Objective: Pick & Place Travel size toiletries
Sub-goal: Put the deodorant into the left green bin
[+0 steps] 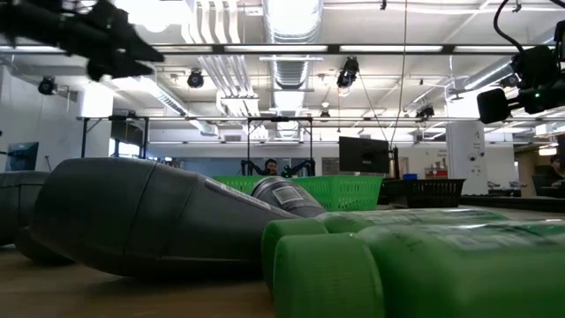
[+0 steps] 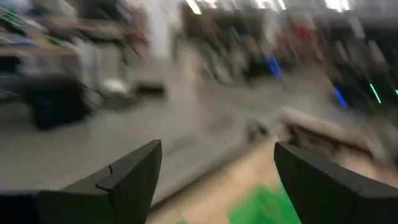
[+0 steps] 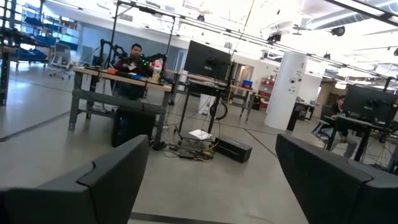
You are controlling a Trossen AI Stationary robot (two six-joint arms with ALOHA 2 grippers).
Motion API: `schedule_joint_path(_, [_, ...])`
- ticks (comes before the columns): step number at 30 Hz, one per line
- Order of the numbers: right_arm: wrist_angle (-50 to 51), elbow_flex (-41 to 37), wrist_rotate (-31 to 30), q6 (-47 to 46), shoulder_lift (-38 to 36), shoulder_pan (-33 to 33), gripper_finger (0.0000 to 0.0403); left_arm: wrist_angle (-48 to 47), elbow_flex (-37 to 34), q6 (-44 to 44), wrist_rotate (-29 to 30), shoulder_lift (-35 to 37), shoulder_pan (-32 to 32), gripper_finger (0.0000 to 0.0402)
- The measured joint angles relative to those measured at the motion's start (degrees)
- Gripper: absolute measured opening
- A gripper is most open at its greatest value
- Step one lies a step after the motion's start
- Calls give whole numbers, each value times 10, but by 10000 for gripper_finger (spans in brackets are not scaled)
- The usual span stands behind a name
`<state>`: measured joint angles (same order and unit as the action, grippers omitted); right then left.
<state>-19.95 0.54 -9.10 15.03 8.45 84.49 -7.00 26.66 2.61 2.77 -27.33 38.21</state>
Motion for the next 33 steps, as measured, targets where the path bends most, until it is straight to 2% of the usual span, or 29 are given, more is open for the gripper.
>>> schedule_joint_path(5, [0, 0, 0, 0, 0, 0, 361, -79, 81, -81, 4, -136, -147, 316])
schedule_joint_path(7, [0, 0, 0, 0, 0, 0, 360, -137, 105, -102, 28, -176, -202, 316])
schedule_joint_path(12, [0, 0, 0, 0, 0, 0, 348, -233, 161, -59, 59, -231, -284, 316])
schedule_joint_path(19, [0, 0, 0, 0, 0, 0, 327, -289, 216, 146, 59, -266, -298, 316])
schedule_joint_path(23, [0, 0, 0, 0, 0, 0, 321, -324, 219, 245, 51, -278, -299, 316])
schedule_joint_path(26, [0, 0, 0, 0, 0, 0, 315, -383, 219, 319, 45, -288, -298, 316])
schedule_joint_path(33, [0, 0, 0, 0, 0, 0, 296, -472, 218, 323, 42, -303, -299, 316])
